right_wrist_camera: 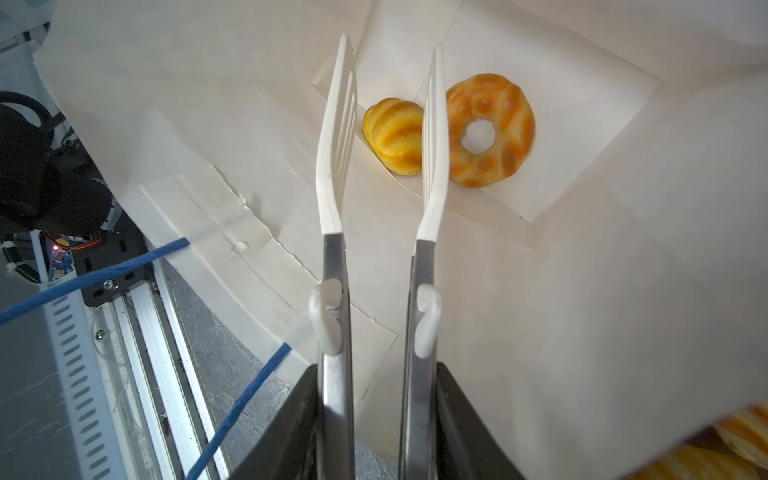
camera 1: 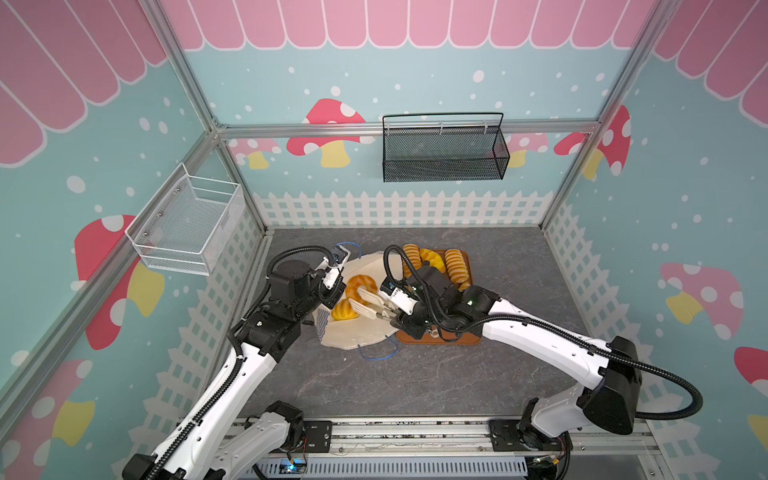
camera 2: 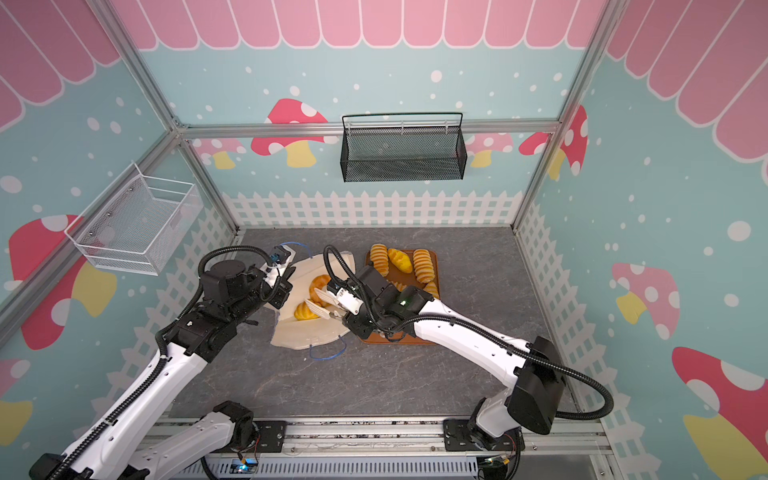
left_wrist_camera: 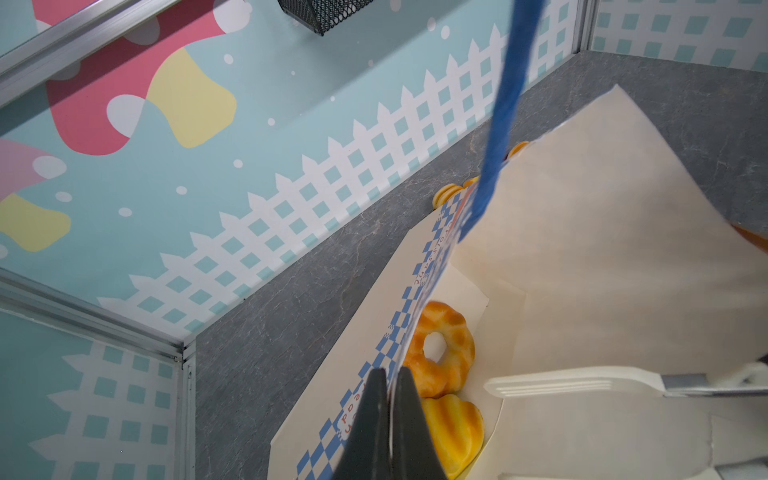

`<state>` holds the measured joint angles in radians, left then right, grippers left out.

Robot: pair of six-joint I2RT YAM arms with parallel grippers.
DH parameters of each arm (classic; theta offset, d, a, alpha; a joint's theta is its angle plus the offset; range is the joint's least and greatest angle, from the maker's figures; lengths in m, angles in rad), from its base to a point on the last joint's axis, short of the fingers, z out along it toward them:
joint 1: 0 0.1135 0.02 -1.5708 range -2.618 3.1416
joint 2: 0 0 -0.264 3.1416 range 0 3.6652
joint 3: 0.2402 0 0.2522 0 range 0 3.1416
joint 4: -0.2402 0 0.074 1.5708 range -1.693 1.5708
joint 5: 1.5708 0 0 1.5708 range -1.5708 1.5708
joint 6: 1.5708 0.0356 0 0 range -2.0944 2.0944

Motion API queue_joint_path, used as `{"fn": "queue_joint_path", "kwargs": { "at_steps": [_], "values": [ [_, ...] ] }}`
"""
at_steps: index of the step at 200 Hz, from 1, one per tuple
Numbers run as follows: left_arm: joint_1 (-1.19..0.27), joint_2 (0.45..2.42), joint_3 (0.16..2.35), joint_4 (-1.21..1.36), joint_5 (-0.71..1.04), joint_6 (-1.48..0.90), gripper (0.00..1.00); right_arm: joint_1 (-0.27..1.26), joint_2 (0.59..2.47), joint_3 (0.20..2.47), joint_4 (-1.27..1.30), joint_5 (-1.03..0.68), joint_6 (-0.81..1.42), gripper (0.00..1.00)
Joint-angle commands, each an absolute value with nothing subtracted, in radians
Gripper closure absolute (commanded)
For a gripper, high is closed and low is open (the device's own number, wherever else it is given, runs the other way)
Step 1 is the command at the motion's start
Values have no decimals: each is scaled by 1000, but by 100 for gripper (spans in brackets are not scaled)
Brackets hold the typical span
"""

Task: Take the fake bread out of the paper bag
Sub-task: 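Move the open tongs back into the bag toward the ring bread, then lower the open tongs deeper into the bag around the ring bread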

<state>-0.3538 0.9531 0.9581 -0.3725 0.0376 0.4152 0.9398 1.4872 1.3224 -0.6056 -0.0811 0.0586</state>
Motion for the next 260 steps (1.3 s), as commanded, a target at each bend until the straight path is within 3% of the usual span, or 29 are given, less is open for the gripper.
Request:
{"fn": "queue_joint_path", "kwargs": {
  "at_steps": [1, 133, 187, 260],
  "values": [
    [-356, 933, 950, -314, 54, 407, 100, 954, 1509, 1345, -584, -28, 15, 57],
    [-356, 1000, 1049, -341, 43, 433, 100, 954, 1651, 1589, -715, 223, -66, 53],
    [-356, 993, 1054, -340, 50, 411, 100, 953, 1753, 1616, -734, 247, -40, 51],
    [-356, 985, 1055, -349, 102, 408, 100, 953, 1834, 1703, -786, 452, -36, 52]
  ]
}}
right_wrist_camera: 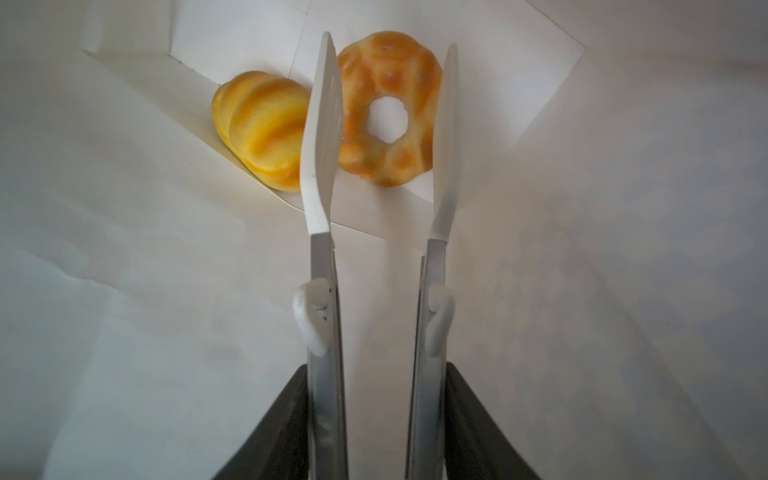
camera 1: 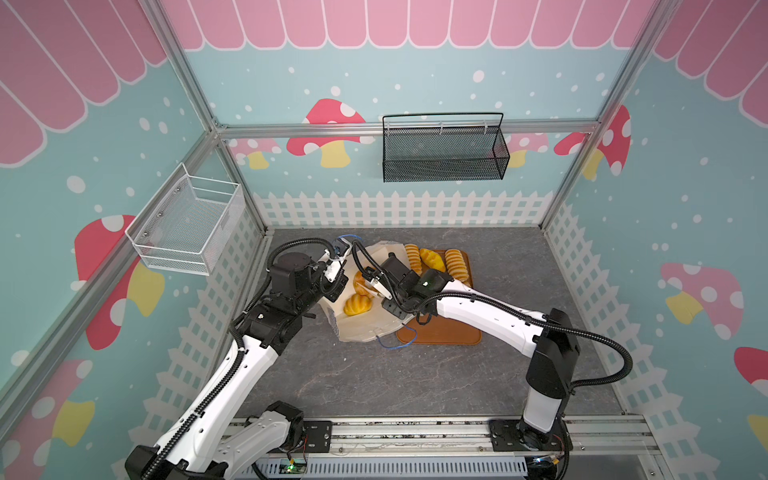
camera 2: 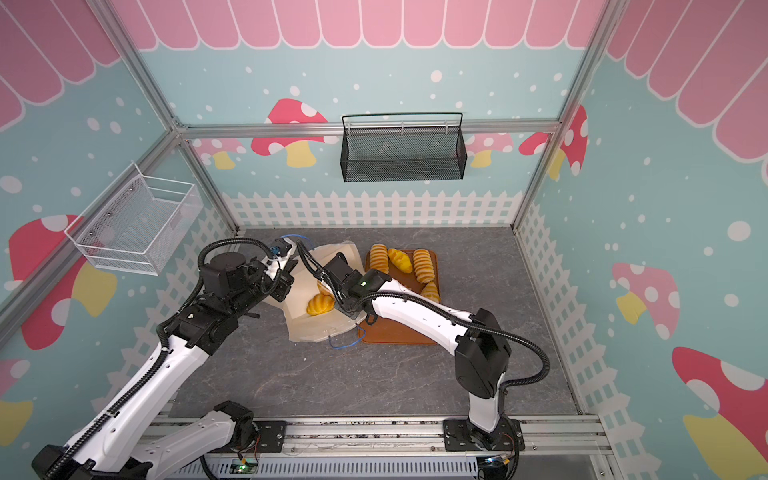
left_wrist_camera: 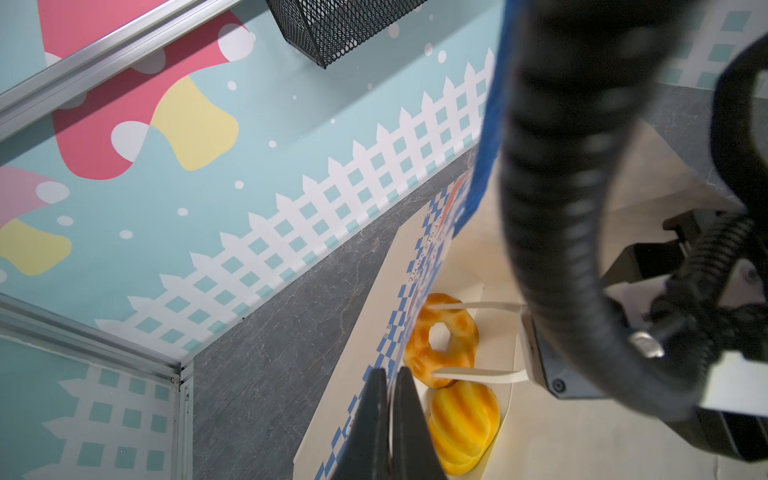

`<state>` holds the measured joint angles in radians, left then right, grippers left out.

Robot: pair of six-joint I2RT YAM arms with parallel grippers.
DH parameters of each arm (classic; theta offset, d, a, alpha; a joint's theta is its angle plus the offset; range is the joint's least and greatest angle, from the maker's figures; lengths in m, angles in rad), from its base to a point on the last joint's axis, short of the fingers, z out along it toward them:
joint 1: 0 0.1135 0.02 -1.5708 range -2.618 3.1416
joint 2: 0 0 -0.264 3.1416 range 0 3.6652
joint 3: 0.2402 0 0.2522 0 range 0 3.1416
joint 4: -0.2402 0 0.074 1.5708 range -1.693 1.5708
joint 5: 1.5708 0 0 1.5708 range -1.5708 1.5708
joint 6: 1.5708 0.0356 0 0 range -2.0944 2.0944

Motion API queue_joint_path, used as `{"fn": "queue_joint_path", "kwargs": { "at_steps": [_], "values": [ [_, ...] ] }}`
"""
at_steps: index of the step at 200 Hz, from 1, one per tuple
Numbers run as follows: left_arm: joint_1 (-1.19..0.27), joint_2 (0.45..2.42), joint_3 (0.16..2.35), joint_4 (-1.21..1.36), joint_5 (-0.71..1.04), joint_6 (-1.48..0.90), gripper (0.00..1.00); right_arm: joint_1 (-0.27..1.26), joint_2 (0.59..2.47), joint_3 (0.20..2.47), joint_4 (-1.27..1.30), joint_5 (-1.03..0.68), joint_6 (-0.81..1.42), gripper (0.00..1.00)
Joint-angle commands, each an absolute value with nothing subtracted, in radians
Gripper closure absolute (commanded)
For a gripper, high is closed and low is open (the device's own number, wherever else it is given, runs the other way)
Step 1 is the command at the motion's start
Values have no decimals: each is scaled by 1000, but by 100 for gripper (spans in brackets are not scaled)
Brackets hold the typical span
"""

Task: Take the fake bread out of the paper bag
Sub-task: 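Lower the open tongs deeper into the bag around the ring bread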

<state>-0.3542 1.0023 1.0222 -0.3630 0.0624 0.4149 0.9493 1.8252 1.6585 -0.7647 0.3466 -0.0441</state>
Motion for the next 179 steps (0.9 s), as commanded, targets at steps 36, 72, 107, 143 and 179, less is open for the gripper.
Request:
{"fn": "queue_joint_path", "kwargs": {
  "at_steps": [36, 72, 107, 143, 179],
  "values": [
    [-356, 983, 1058, -349, 109, 408, 100, 954, 1870, 1723, -816, 475, -54, 53],
    [-357, 994, 1070, -355, 112, 408, 100, 956, 1888, 1722, -816, 452, -75, 53],
    [-356, 1009, 1083, -361, 128, 408, 100, 955, 1926, 1715, -804, 443, -91, 53],
    [-357, 1005, 1088, -360, 141, 408, 100, 954, 1958, 1731, -799, 451, -98, 53],
    [-356, 1005, 1081, -370, 148, 408, 100, 954, 1972, 1761, -798, 489, -72, 53]
  ]
}}
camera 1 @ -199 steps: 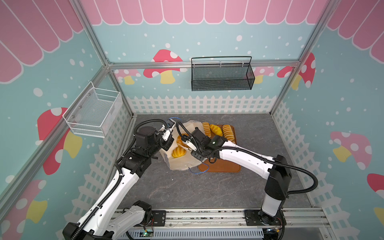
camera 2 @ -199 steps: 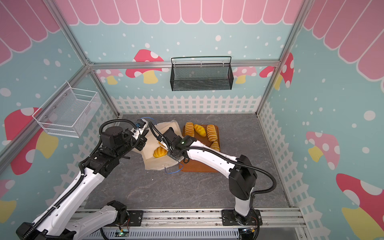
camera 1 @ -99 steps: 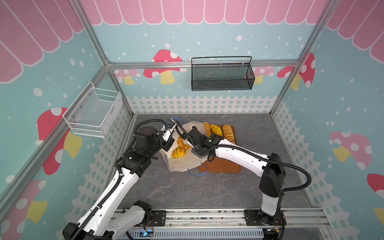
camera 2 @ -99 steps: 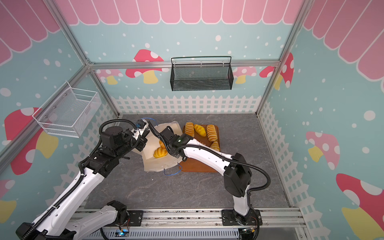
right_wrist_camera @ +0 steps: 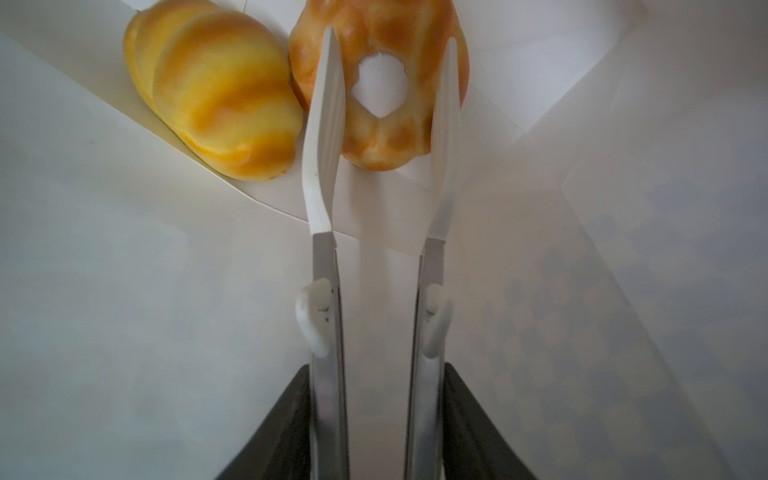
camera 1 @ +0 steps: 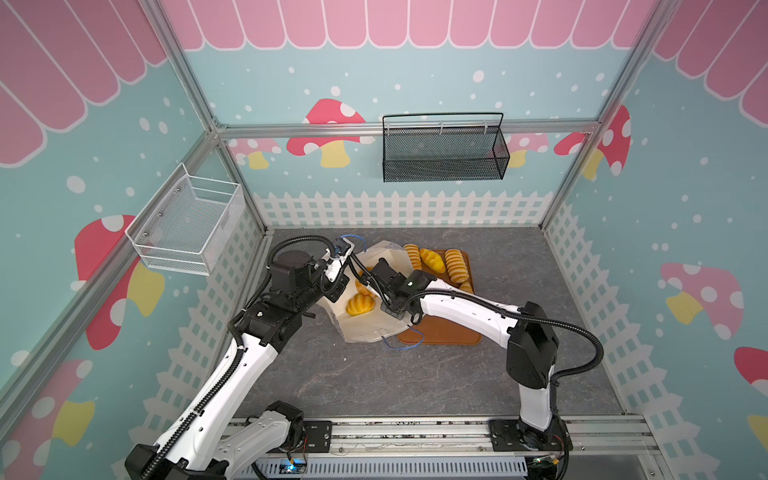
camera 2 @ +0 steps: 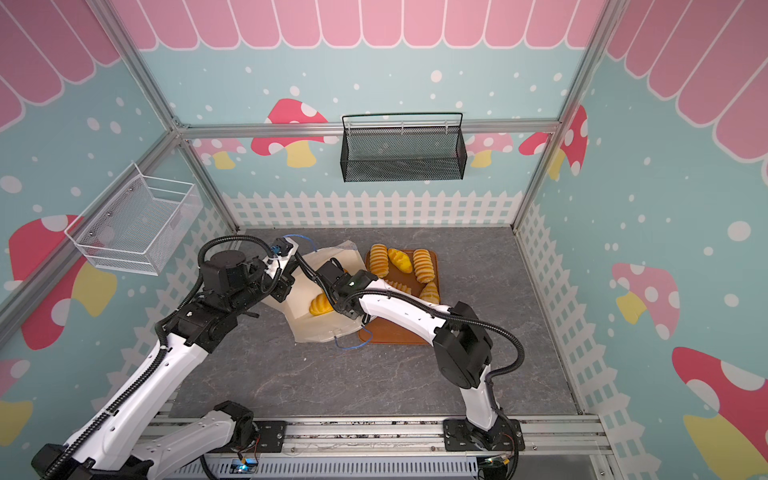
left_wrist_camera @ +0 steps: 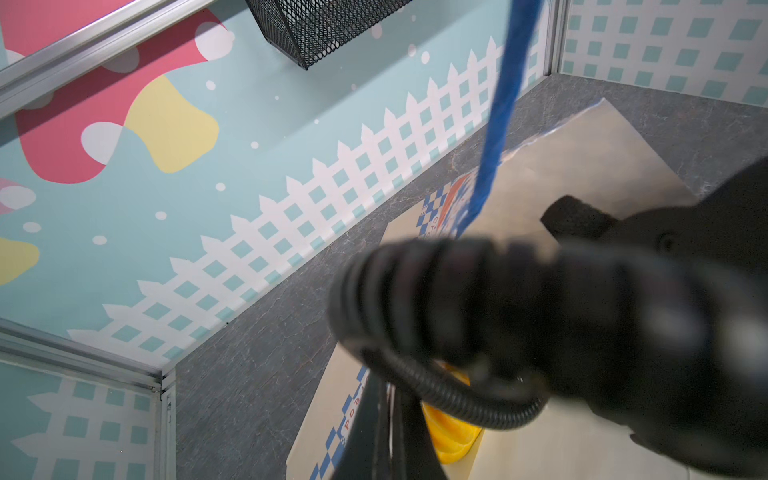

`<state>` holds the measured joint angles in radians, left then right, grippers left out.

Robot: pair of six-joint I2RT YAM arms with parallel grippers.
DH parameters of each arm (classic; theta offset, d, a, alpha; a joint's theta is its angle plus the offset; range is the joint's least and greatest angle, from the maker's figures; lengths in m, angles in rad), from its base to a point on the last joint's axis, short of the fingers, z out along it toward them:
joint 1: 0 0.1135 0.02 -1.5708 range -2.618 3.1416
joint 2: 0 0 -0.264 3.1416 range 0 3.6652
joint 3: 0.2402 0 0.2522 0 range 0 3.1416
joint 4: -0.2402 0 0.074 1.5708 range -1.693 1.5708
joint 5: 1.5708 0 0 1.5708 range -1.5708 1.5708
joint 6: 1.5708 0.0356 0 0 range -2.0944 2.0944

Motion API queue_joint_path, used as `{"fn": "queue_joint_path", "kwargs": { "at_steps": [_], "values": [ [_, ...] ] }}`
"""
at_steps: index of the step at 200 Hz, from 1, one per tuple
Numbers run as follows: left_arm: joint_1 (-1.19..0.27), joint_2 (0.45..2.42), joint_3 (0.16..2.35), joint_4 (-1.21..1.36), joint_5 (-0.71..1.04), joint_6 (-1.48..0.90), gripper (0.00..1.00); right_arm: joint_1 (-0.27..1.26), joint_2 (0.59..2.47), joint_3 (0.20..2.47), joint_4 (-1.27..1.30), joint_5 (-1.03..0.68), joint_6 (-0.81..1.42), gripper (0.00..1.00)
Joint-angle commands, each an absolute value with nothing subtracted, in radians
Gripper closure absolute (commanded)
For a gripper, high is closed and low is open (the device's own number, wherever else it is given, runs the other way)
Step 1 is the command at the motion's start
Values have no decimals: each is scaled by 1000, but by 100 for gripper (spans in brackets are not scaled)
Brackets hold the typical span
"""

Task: Take the fake bread out of the paper bag
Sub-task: 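Lower the open tongs deeper into the bag around the ring bread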

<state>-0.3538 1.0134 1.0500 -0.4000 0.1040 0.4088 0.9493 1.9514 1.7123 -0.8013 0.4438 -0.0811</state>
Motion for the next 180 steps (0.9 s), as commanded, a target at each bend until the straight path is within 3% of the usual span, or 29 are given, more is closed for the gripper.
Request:
{"fn": "queue_joint_path", "kwargs": {
  "at_steps": [1, 64, 180],
  "values": [
    [-356, 1005, 1080, -370, 148, 387, 100, 953, 1972, 1762, -798, 490, -71, 53],
    [-356, 1003, 1067, -377, 166, 364, 100, 948, 1986, 1808, -795, 547, -58, 53],
    [-356, 1001, 1069, -377, 173, 365, 100, 943, 2066, 1811, -801, 486, -90, 53]
  ]
}}
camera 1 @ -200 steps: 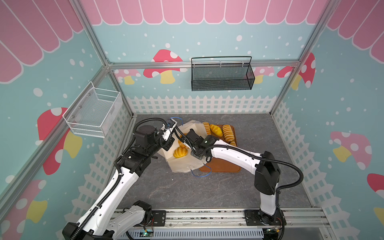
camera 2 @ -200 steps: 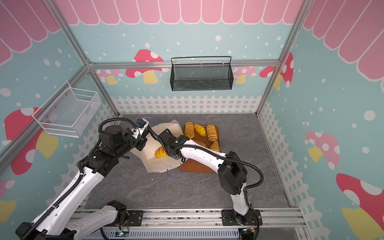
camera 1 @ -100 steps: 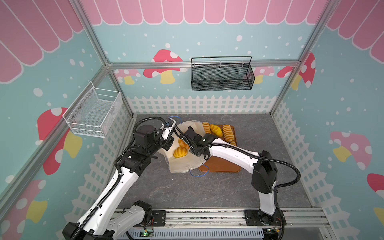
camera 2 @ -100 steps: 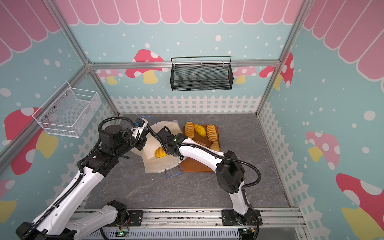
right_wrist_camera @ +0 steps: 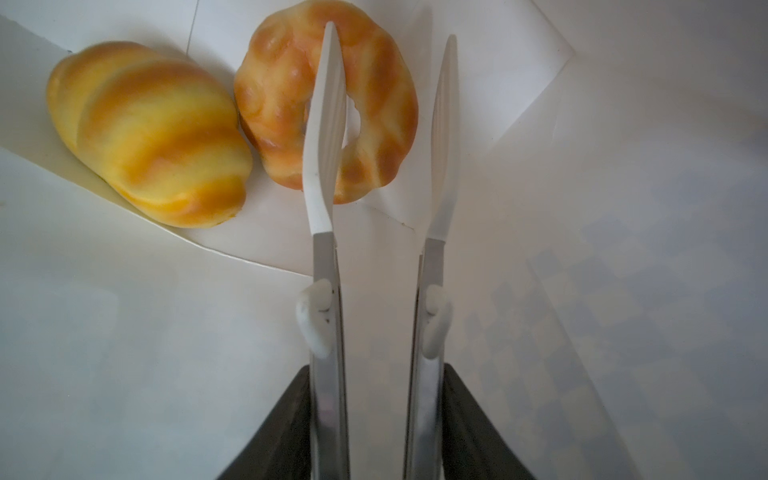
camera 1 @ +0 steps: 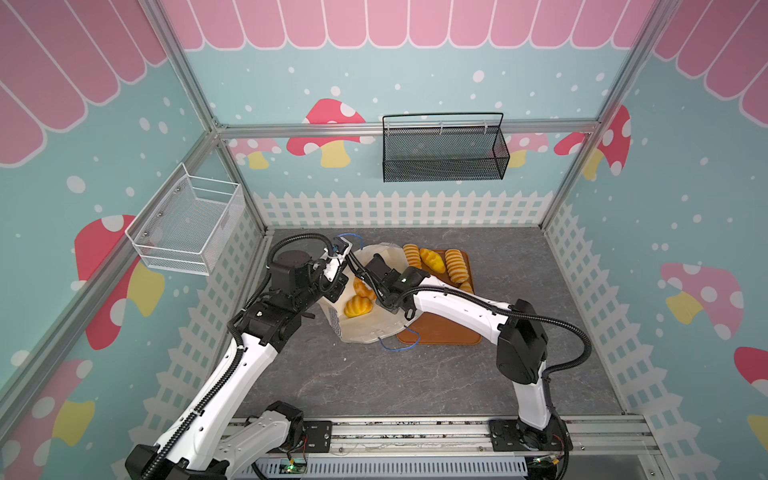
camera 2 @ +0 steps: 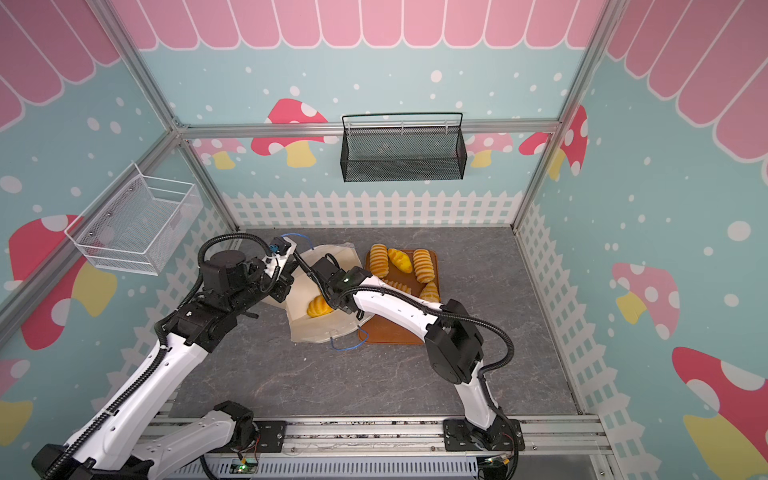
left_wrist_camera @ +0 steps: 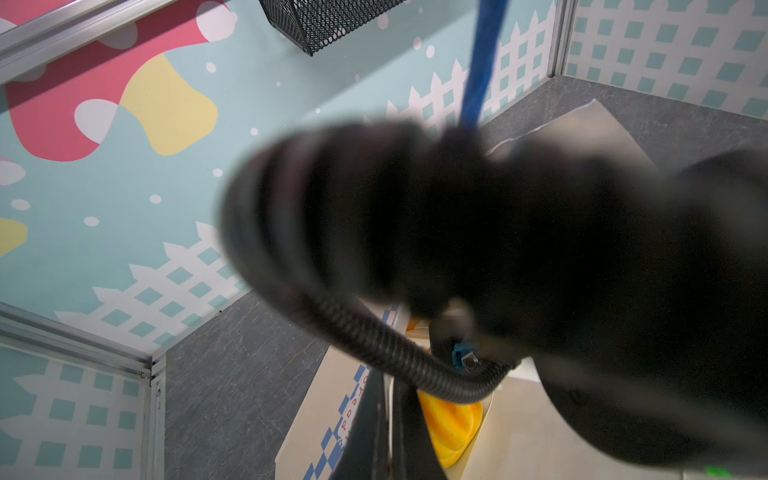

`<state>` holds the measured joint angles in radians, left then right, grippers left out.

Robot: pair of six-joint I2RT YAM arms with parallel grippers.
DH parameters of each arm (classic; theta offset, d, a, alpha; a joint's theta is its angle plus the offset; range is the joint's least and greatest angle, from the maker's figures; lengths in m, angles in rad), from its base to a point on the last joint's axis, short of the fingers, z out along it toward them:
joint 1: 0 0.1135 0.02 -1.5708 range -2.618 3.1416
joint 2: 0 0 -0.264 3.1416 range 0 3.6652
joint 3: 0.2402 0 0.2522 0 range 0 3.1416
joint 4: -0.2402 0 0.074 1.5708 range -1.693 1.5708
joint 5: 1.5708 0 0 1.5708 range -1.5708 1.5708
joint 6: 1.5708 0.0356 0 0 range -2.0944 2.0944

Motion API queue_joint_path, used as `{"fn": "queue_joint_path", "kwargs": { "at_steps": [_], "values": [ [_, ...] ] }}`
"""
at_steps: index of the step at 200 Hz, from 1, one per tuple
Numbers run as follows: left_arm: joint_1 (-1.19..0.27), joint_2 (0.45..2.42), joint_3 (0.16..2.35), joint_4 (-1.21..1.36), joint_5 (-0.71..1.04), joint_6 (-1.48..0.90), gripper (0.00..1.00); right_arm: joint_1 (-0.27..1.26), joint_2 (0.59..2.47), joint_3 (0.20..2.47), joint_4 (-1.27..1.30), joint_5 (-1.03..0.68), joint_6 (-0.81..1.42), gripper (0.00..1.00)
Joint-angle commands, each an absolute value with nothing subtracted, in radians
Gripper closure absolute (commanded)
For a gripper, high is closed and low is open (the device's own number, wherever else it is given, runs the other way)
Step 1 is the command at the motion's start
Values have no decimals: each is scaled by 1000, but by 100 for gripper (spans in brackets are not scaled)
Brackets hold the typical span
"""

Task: Take the fake bread out of the paper bag
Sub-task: 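Lower the open tongs deeper into the bag around the ring bread, then close the tongs on the ring bread and lift it from the bag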

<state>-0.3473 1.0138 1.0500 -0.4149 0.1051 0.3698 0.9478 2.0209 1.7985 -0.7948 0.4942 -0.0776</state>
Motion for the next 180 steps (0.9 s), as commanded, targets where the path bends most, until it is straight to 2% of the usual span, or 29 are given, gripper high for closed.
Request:
{"fn": "queue_joint_path", "kwargs": {
  "at_steps": [1, 67, 82, 109, 180],
  "values": [
    [-357, 1000, 1069, -378, 173, 365, 100, 943, 2067, 1810, -801, 485, -89, 53],
    [-356, 988, 1057, -379, 177, 367, 100, 928, 2104, 1835, -807, 466, -105, 53],
    [-356, 985, 1052, -380, 173, 367, 100, 929, 2109, 1849, -803, 463, -116, 58],
    [-356, 984, 1048, -378, 172, 360, 100, 929, 2113, 1879, -801, 459, -132, 72],
    [-356, 984, 1038, -375, 144, 365, 100, 938, 2075, 1890, -798, 467, -129, 79]
  ]
}}
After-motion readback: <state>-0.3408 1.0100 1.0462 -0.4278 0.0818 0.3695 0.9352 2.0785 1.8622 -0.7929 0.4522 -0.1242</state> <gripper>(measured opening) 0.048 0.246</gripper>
